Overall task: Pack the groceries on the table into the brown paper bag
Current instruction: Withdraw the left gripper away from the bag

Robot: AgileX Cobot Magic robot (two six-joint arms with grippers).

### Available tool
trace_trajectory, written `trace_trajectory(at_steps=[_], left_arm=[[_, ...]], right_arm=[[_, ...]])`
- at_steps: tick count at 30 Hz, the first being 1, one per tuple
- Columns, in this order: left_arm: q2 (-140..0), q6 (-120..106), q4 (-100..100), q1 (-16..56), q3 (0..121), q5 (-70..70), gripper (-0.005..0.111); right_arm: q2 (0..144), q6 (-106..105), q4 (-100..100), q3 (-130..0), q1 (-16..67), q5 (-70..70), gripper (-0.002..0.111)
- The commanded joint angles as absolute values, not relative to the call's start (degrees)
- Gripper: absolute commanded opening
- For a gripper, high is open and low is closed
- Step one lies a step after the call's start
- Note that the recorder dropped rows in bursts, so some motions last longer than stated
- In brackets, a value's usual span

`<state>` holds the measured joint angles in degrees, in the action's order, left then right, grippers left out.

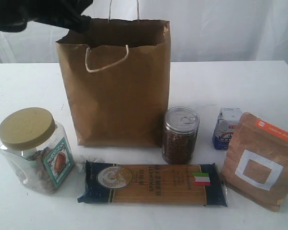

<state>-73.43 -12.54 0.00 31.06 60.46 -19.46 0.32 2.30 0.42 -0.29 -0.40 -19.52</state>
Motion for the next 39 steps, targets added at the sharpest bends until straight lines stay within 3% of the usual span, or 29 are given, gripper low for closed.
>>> trace_trajectory(at_steps=[1, 6, 13, 19, 29, 33, 39], left_arm=[[-71.25, -12.25, 0.00, 30.91, 60.68, -16.94, 0.067], [-68.90, -12.48, 0.00, 30.91, 60.68, -12.38, 0.059], [-61.84, -24.06, 0.00, 30.62, 60.68, -3.20, 0.000], [-58.76, -19.71, 0.00, 26.27, 60.68, 7.03, 0.000], [-57.63, -11.06, 0.52, 9.21, 52.66, 17.94, 0.000], [-50.77, -5.87, 0.52, 2.68, 46.58, 18.21, 0.000], [-35.31, 6.03, -0.45, -0.06, 40.63, 14.62, 0.000]], right_arm=[[0.00, 2.43, 0.40, 0.00, -0.71, -19.28, 0.000], [0.00, 2.43, 0.40, 0.00, -0.71, -19.28, 0.000], [0.00, 2.43, 0.40, 0.00, -0.71, -19.28, 0.000], [0.00, 2.43, 0.40, 0.00, -0.71, -19.28, 0.000], [0.00, 2.43, 0.40, 0.00, -0.71, -19.28, 0.000], [0.00, -0.53, -1.82, 0.00, -0.71, -17.27, 0.000], [0.00, 0.69, -1.01, 0.00, -0.71, -4.86, 0.000]])
